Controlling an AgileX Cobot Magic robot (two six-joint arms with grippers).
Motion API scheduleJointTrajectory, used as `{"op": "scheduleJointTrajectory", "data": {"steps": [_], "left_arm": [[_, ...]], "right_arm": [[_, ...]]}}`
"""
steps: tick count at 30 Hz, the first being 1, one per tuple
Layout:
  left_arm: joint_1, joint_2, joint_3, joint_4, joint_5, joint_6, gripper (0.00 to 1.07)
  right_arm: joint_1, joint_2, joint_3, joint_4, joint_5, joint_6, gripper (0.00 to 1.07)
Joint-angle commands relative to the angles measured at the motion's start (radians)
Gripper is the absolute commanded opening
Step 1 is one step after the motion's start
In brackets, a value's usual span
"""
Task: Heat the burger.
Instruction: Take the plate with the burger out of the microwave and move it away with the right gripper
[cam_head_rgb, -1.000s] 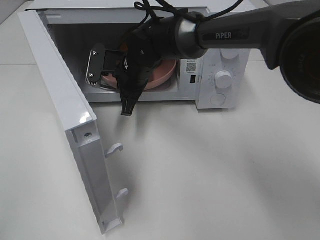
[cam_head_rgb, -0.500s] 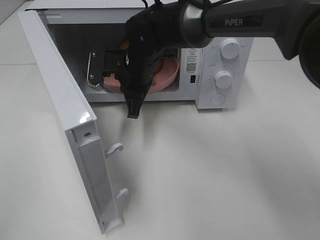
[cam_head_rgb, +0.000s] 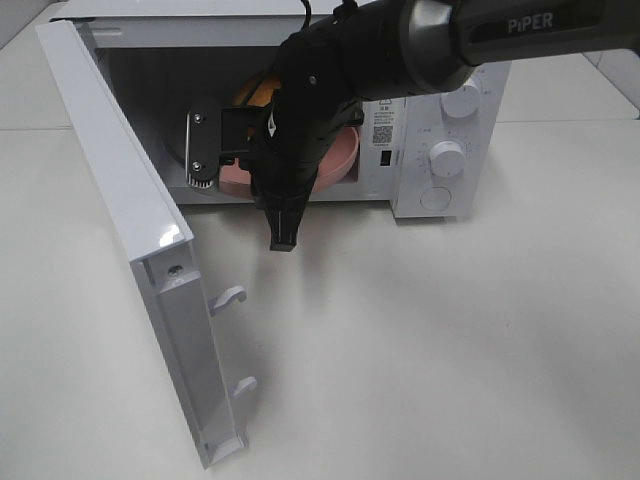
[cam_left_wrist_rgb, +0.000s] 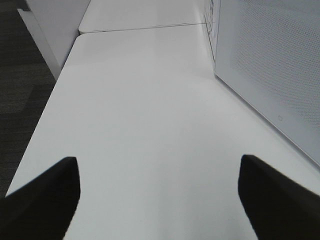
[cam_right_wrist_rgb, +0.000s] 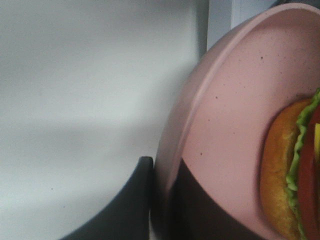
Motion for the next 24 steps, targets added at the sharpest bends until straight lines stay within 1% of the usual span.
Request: {"op": "scheduleJointTrajectory", "data": {"steps": [1,6,9,13,15,16,17,18,20,21,22,24], "left_arm": [[0.002,-0.019,0.002,0.0,-0.002,-0.006,0.8],[0.002,-0.019,0.002,0.0,-0.002,-0.006,0.8],[0.002,-0.019,0.002,0.0,-0.002,-0.006,0.8],[0.002,-0.019,0.002,0.0,-0.002,-0.006,0.8],[0.002,-0.019,0.002,0.0,-0.002,-0.006,0.8],[0.002,-0.019,0.002,0.0,-0.002,-0.006,0.8],[0.002,-0.019,0.002,0.0,-0.002,-0.006,0.8],[0.002,-0.019,0.002,0.0,-0.002,-0.006,0.8],[0.002,-0.019,0.002,0.0,-0.002,-0.006,0.8],[0.002,-0.019,0.002,0.0,-0.002,-0.006,0.8],[0.002,-0.019,0.002,0.0,-0.002,-0.006,0.8],[0.002,-0.019,0.002,0.0,-0.002,-0.006,0.8]], "right_arm": [[-0.004,-0.044,0.021,-0.03,-0.064,-0.004,0.0],[-0.004,-0.083,0.086,-0.078,-0.102,-0.004,0.0],[-0.004,-0.1,0.109,-0.087,-0.126,-0.004,0.0],[-0.004,-0.136,0.171,-0.099,-0.16,-0.004,0.0],[-0.004,-0.144,0.18,-0.099,-0.167,-0.004,0.0],[-0.004,-0.158,0.209,-0.101,-0.189,-0.004,0.0],[-0.004,-0.158,0.209,-0.101,-0.189,-0.004,0.0],[-0.004,-0.176,0.246,-0.103,-0.219,-0.004,0.0],[-0.004,-0.186,0.265,-0.103,-0.238,-0.004,0.0],[-0.004,-0.209,0.301,-0.103,-0.267,-0.006,0.0],[-0.004,-0.209,0.301,-0.103,-0.267,-0.006,0.0],[-0.004,-0.238,0.352,-0.103,-0.298,-0.022,0.0]]}}
